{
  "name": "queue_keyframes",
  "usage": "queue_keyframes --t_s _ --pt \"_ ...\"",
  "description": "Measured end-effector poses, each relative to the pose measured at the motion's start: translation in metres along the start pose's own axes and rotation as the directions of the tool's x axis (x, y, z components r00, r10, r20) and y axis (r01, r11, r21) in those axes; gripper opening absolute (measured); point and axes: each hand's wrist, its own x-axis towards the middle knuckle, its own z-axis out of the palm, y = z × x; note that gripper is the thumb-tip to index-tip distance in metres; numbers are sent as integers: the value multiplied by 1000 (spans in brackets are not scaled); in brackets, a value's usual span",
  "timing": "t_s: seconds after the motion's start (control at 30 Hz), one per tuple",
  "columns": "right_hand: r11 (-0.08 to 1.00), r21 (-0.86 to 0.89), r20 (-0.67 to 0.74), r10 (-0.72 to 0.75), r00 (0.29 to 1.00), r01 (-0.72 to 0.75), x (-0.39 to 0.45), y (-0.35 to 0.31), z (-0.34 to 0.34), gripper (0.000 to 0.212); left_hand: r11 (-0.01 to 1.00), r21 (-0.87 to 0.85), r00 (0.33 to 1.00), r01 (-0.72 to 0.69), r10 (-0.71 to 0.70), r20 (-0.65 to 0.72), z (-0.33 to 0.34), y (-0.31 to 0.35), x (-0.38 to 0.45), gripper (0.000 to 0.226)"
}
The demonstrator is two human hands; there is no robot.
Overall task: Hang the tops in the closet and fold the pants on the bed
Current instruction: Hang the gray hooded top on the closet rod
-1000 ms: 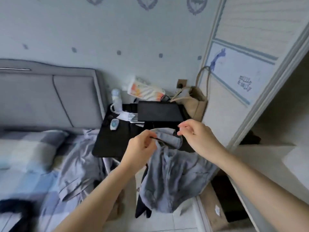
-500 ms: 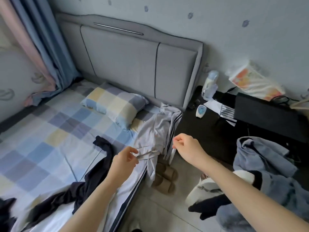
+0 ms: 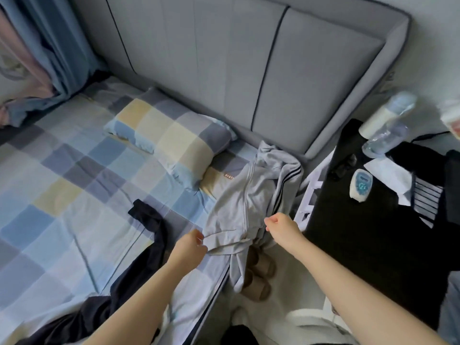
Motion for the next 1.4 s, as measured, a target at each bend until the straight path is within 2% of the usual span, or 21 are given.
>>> queue_keyframes --t_s 0.07,0.13,0.27,0.43,0.6,0.67,0.73,0.83,0.9,0.93,0.97,1.07,1.13,1.2,1.3,1.37,1.4 --pt "999 -10 17 40 999 -40 56 -5 6 48 999 18 999 34 -34 19 7 4 43 30" --pt "994 9 40 109 993 -110 106 -8 8 48 997 59 998 56 -59 38 13 8 77 37" --pt "971 114 21 207 978 -208 235 -4 18 39 992 94 995 82 -87 57 37 11 180 47" --pt "905 276 64 319 946 -324 355 10 42 53 988 123 995 96 -100 23 75 15 291 59" --pt "927 161 -55 350 935 -338 458 40 59 58 975 221 1000 -20 21 -5 112 17 379 75" --pt "929 145 -75 354 932 -341 482 55 62 52 983 182 1000 -21 18 16 121 20 401 77" --pt "906 201 -81 395 915 -373 499 68 67 43 988 154 999 -16 11 31 130 20 414 75" --pt "882 275 -159 435 886 -384 512 76 73 40 971 210 993 -116 109 43 139 21 413 53" --pt "883 295 -203 432 879 -365 513 76 72 40 977 83 981 -194 191 41 139 19 406 30" --pt "882 299 -218 436 873 -365 509 79 71 38 979 7 979 -201 201 45 137 19 400 14" --pt "883 289 -227 439 869 -370 503 81 69 37 981 -47 980 -190 192 55 135 18 395 9" --pt "857 306 -334 505 796 -415 472 82 61 38 980 -110 983 -163 171 66 123 21 376 28" --pt "819 440 -403 547 734 -368 444 67 60 42 969 -197 987 -146 156 33 114 22 364 34" --pt "789 550 -420 546 725 -274 416 42 61 44 915 -398 997 -64 78 19 106 23 350 34" --pt "730 683 -431 427 795 -22 360 -8 61 44 774 -620 991 128 -78 107 91 23 316 38" --pt "695 712 -440 322 838 106 320 -37 61 43 655 -707 964 267 -192 186 79 19 288 33" --pt "689 707 -447 258 857 162 300 -50 62 41 582 -752 951 309 -202 235 76 15 274 35"
